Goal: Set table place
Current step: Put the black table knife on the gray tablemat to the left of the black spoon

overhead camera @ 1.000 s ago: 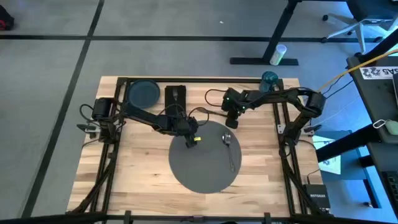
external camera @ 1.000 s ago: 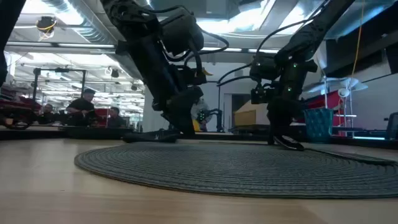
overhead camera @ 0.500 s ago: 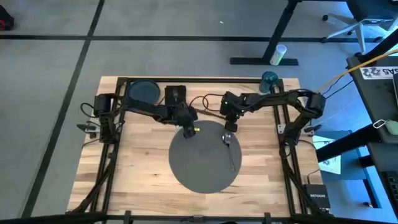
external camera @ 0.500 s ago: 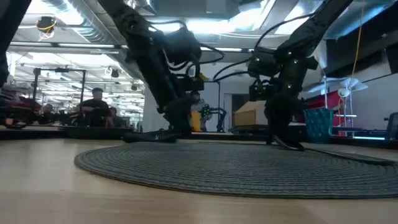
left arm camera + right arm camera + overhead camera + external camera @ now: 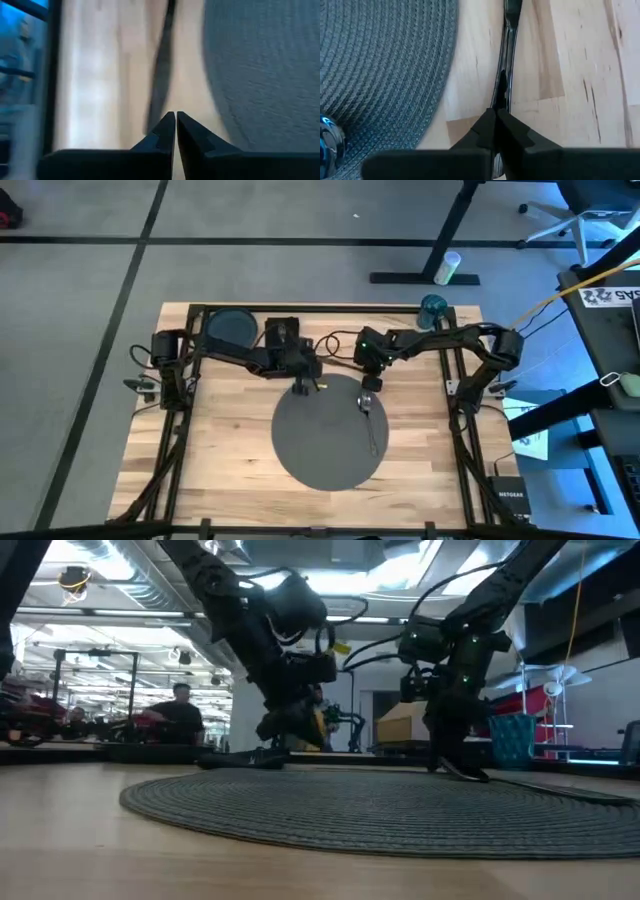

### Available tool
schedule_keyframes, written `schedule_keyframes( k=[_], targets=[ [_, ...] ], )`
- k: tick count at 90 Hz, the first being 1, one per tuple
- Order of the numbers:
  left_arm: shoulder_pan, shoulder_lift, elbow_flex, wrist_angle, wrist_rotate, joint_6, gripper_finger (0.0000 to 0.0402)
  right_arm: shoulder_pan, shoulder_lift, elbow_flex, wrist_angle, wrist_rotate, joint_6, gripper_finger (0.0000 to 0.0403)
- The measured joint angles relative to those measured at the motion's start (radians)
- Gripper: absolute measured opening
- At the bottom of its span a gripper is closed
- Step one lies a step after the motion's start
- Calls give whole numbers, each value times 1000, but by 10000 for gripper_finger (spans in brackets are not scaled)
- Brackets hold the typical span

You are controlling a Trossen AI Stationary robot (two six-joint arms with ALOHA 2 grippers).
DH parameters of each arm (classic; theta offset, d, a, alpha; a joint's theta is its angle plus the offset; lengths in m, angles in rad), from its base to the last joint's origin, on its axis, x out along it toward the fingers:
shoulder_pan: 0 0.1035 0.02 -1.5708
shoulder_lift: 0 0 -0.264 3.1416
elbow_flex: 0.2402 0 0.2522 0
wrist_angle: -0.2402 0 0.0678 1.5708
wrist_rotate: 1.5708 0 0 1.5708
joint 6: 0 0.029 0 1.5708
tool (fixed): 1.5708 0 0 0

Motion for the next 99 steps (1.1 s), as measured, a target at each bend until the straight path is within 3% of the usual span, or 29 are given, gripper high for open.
schedule_keyframes(
  k=[29,50,58,74,99],
  targets=[
    [6,18,0,30,-10,10,55,0,0,1,2,15,-3,0],
    [10,89,0,53,-20,13,95,0,-1,-10,5,-36,39,0],
    [8,123,1,87,-75,34,108,0,-2,-15,6,-56,51,0],
    [15,153,4,160,-129,19,124,0,-2,-16,15,-91,64,0],
    [24,157,4,178,-129,40,132,1,-2,-16,31,-147,66,0]
  ],
)
